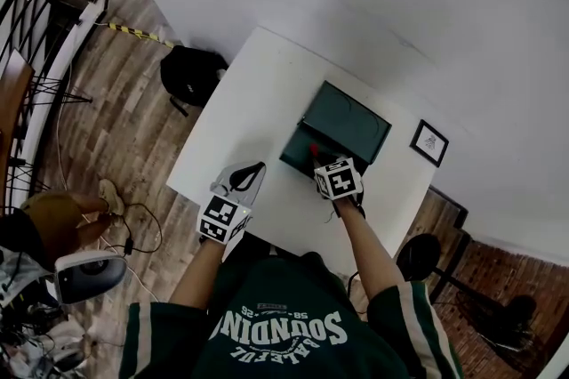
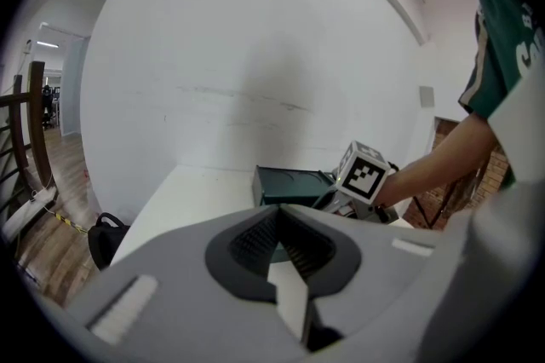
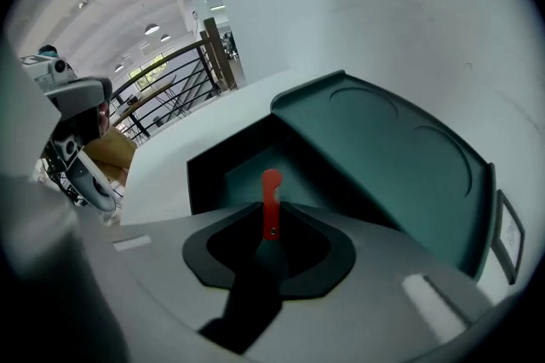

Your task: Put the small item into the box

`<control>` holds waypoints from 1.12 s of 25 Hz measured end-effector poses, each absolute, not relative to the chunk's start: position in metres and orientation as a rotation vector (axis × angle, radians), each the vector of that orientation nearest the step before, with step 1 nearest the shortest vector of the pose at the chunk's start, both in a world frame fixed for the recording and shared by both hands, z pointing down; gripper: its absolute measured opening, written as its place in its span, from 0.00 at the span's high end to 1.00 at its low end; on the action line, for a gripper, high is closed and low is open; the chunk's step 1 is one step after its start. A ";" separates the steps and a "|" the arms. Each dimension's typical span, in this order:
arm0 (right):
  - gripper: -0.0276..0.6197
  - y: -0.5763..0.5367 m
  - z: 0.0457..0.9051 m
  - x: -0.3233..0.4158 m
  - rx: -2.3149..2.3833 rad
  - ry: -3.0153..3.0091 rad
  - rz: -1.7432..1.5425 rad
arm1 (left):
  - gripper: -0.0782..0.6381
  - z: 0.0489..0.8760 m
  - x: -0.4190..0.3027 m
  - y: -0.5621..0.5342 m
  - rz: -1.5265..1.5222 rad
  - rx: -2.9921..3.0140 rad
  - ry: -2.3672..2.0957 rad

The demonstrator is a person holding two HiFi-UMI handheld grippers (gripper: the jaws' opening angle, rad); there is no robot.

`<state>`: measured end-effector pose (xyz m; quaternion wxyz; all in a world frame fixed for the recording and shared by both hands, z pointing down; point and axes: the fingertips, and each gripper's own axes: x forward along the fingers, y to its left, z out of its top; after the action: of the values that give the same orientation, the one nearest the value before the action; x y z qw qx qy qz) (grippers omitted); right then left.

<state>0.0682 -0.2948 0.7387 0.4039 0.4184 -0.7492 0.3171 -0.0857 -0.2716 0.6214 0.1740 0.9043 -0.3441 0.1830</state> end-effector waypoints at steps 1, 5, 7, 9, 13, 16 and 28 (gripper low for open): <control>0.86 -0.294 0.743 0.069 1.049 -1.875 0.806 | 0.82 0.621 -0.087 -0.272 0.519 2.567 -0.974; 0.86 -0.291 0.755 0.071 1.031 -1.823 0.822 | 0.82 0.622 -0.092 -0.271 0.515 2.562 -0.980; 0.86 -0.291 0.760 0.072 1.030 -1.815 0.825 | 0.82 0.625 -0.093 -0.270 0.519 2.555 -0.978; 0.86 -0.292 0.762 0.072 1.032 -1.817 0.839 | 0.82 0.627 -0.093 -0.268 0.521 2.554 -0.971; 0.86 -0.295 0.754 0.071 1.053 -1.848 0.846 | 0.82 0.627 -0.090 -0.267 0.520 2.563 -0.958; 0.86 -0.294 0.738 0.073 1.090 -1.881 0.837 | 0.82 0.624 -0.084 -0.268 0.520 2.577 -0.944; 0.95 -0.276 0.637 0.099 1.365 -2.155 0.743 | 0.82 0.586 -0.039 -0.280 0.474 2.704 -0.899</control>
<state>0.0986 -0.2757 0.6374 0.2401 0.4988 -0.7873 0.2715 -0.0394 -0.2805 0.5856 0.1261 0.9286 -0.3087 0.1629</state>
